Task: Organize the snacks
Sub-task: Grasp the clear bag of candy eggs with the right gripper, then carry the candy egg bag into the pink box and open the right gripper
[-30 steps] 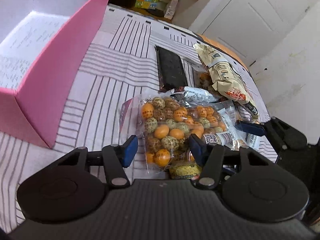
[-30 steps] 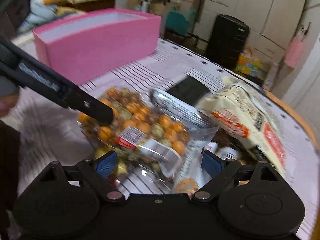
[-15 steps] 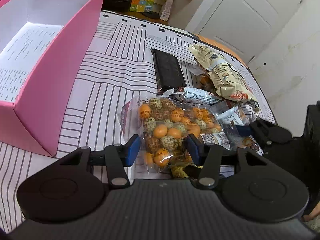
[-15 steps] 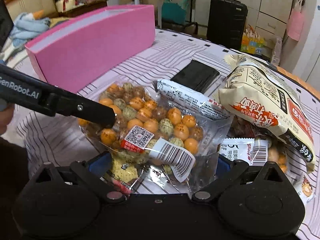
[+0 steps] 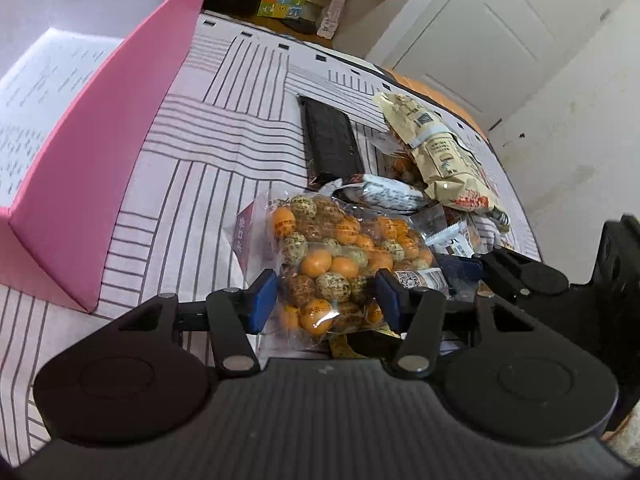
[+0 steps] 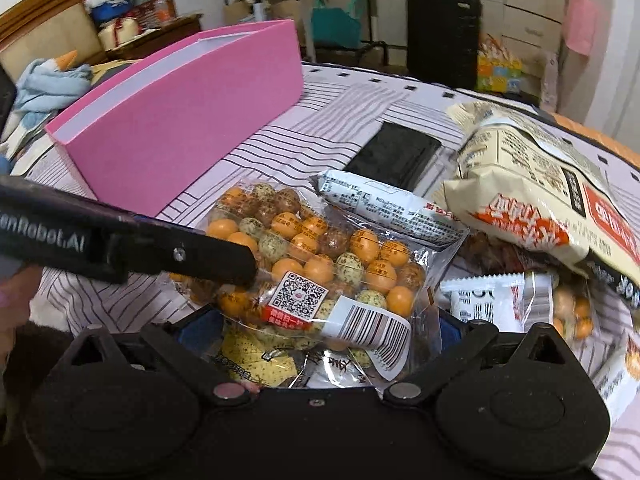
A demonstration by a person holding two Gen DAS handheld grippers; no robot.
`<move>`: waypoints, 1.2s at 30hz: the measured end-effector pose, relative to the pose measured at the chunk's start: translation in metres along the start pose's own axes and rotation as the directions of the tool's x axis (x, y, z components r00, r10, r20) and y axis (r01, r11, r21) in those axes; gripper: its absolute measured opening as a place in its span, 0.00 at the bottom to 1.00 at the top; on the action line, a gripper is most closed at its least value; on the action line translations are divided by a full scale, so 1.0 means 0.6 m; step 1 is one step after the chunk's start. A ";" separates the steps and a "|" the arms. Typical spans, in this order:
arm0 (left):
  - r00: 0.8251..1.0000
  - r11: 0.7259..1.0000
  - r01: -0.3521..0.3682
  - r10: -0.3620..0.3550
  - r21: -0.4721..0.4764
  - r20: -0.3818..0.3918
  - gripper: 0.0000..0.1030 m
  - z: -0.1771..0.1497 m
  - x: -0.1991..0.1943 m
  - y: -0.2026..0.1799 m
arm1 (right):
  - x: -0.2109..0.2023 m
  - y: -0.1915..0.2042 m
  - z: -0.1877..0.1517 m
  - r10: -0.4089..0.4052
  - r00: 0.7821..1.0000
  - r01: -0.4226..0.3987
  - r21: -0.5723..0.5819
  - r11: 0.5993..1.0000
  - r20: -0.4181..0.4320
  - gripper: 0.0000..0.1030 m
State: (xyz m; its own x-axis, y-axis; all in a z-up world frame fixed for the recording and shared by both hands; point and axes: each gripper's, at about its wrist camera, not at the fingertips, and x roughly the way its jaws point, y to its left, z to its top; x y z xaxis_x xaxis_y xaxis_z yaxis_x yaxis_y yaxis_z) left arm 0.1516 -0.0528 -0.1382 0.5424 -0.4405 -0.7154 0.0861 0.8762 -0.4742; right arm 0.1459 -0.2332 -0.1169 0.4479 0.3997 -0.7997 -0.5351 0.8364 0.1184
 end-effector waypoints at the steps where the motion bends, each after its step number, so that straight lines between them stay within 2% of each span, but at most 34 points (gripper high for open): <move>1: 1.000 1.000 -0.010 0.010 0.009 0.001 0.52 -0.001 0.001 -0.005 | 0.000 0.003 0.000 -0.006 1.000 0.006 0.009 1.000 -0.001 1.00; 7: 0.999 0.999 -0.032 0.032 -0.033 -0.017 0.55 0.004 0.001 -0.007 | 0.006 0.020 -0.005 -0.056 0.998 0.055 0.031 0.998 0.012 1.00; 11: 0.999 0.996 -0.038 0.036 -0.085 -0.030 0.58 0.008 0.005 -0.001 | 0.008 0.018 -0.007 -0.057 0.998 0.057 0.029 0.998 0.021 1.00; 17: 0.996 0.993 -0.073 0.068 -0.089 -0.063 0.58 0.006 -0.001 -0.008 | -0.020 0.044 -0.015 -0.057 0.998 0.057 0.007 0.998 0.033 0.98; 22: 0.994 0.995 -0.072 0.066 -0.063 -0.092 0.58 0.000 -0.038 -0.011 | -0.056 0.080 -0.014 -0.062 0.997 0.063 -0.018 0.998 0.040 0.97; 27: 0.993 0.997 -0.079 0.078 -0.011 -0.088 0.58 -0.007 -0.096 -0.027 | -0.096 0.115 -0.006 -0.055 0.998 0.056 -0.030 0.998 0.034 0.97; 36: 0.993 0.997 -0.075 0.073 -0.021 -0.092 0.58 -0.024 -0.203 -0.018 | -0.148 0.198 0.015 -0.059 0.998 0.058 -0.097 0.994 -0.001 0.97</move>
State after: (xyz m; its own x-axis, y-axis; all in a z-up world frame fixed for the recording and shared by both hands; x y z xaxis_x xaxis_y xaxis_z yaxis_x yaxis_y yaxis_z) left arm 0.0728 -0.0116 -0.0535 0.4678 -0.3919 -0.7922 0.0273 0.9023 -0.4302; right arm 0.0489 -0.1661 -0.0266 0.4778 0.3497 -0.8058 -0.5753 0.8178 0.0138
